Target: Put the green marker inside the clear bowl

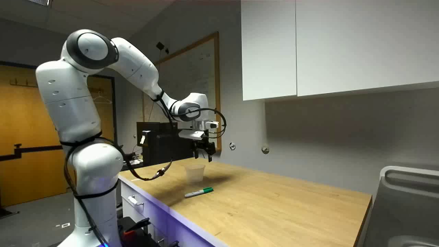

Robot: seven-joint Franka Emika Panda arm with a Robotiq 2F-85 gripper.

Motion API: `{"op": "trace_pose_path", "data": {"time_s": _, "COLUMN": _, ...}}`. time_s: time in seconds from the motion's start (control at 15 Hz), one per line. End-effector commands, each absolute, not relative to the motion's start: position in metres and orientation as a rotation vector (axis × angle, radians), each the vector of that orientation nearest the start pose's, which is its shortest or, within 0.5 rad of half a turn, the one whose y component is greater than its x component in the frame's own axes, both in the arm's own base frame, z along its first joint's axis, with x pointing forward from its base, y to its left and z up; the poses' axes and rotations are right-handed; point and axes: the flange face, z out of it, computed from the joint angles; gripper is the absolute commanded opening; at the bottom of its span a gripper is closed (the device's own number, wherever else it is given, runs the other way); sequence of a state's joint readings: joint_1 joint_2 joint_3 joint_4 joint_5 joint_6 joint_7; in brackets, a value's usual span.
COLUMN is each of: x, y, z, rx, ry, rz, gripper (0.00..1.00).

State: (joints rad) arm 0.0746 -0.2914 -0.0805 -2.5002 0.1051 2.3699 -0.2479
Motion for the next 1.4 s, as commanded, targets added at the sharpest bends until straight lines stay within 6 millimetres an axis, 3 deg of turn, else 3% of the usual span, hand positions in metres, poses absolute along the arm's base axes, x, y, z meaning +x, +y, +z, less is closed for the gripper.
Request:
{"op": "trace_pose_path", "data": {"time_s": 0.0, "x": 0.450, "y": -0.001, "z": 0.406, "rx": -3.038, "ry": -0.265, "rz": -0.263, "gripper": 1.00}}
{"op": "trace_pose_path", "data": {"time_s": 0.73, "x": 0.453, "y": -0.006, "z": 0.404, "rx": -3.037, "ry": -0.251, "rz": -0.251, "gripper": 1.00}}
{"op": "trace_pose_path", "data": {"time_s": 1.07, "x": 0.451, "y": -0.029, "z": 0.388, "rx": -3.035, "ry": -0.175, "rz": -0.208, "gripper": 1.00}}
{"op": "trace_pose_path", "data": {"time_s": 1.33, "x": 0.445, "y": -0.061, "z": 0.372, "rx": -3.032, "ry": -0.060, "rz": -0.156, "gripper": 1.00}}
